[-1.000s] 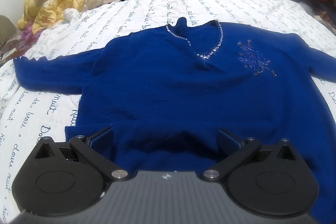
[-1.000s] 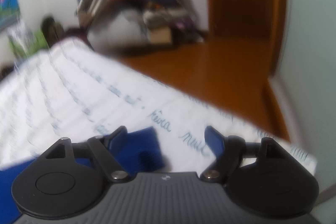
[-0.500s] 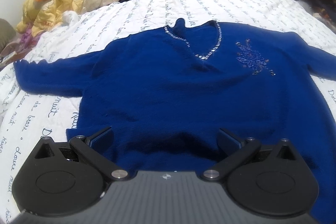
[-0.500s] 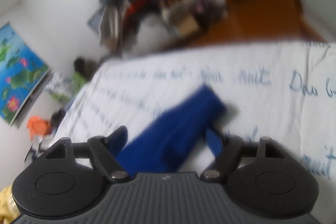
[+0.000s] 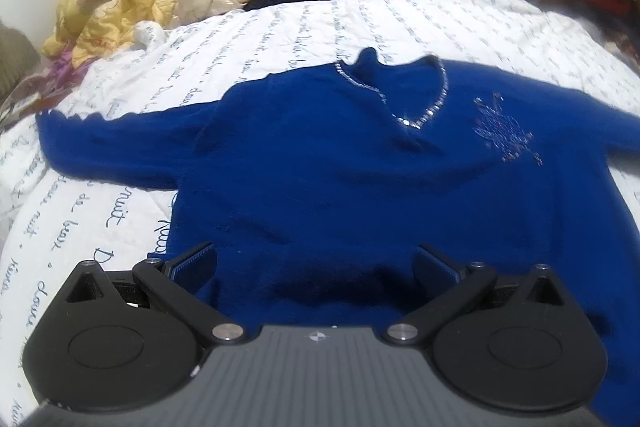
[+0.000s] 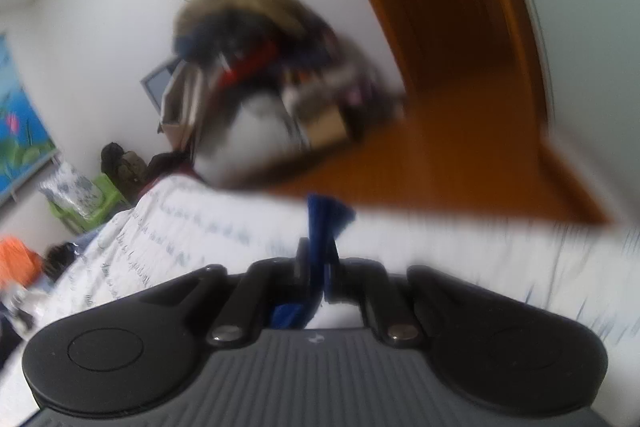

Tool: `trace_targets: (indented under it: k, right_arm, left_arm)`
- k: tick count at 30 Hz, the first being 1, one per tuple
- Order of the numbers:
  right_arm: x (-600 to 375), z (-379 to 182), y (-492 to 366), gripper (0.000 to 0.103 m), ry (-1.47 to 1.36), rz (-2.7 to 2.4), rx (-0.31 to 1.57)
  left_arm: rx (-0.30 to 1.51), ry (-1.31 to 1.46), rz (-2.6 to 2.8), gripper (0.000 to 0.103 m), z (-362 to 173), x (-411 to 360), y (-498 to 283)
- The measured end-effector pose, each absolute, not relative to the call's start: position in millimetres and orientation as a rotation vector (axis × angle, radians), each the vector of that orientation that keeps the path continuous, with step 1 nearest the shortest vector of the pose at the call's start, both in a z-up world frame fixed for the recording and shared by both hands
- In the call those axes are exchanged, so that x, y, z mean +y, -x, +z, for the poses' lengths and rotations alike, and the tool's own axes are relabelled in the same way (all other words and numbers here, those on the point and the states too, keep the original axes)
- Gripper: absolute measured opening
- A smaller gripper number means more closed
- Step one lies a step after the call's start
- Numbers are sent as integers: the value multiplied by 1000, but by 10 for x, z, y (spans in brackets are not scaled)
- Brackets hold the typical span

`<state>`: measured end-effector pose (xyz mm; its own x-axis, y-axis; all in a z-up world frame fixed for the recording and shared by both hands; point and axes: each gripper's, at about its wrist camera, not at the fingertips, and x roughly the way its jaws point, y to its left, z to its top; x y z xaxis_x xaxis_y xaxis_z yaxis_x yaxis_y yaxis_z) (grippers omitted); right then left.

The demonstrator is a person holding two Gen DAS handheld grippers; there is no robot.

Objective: Fold small clothes
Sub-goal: 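Lift the sleeve with the right gripper and fold it across the sweater body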

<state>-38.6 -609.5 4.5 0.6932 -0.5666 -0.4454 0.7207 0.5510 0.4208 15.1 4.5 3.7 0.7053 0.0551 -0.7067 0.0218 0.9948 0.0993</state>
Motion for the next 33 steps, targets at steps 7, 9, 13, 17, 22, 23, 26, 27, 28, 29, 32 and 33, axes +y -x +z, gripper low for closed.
trace_targets:
  k: [7,9,13,17,22,23,26,27,28,29,32,33]
  right_arm:
    - [-4869,490,-137,6,-250,-509,330]
    - [-4499,536,-276,6,-215,-414,343]
    - [-3831,608,-486,6,-125,-251,355]
    - [-3357,641,-603,6,-99,-151,357]
    - [-2846,673,-733,6,-64,-45,358]
    - [-2731,665,-748,6,-53,-28,361]
    - [-2465,647,-830,6,-11,19,368]
    - [-2368,638,-857,6,7,33,369]
    - [-2273,631,-878,6,24,46,368]
    - [-2186,625,-863,6,36,59,367]
    - [-1941,601,-932,6,59,101,380]
    - [-1859,585,-954,6,66,114,385]
  left_arm:
    - [779,-42,-14,103,45,148,-209]
    - [775,-39,-10,103,50,170,-216]
    - [756,-29,44,103,54,240,-226]
    - [759,-18,74,103,55,292,-253]
    - [774,-10,89,103,51,324,-279]
    - [773,-8,91,103,51,328,-274]
    - [772,-13,97,103,43,331,-264]
    - [774,-17,99,103,35,328,-267]
    - [776,-21,100,103,31,326,-267]
    - [776,-25,102,103,27,325,-267]
    - [776,-35,108,103,17,324,-269]
    - [775,-38,109,103,15,328,-267]
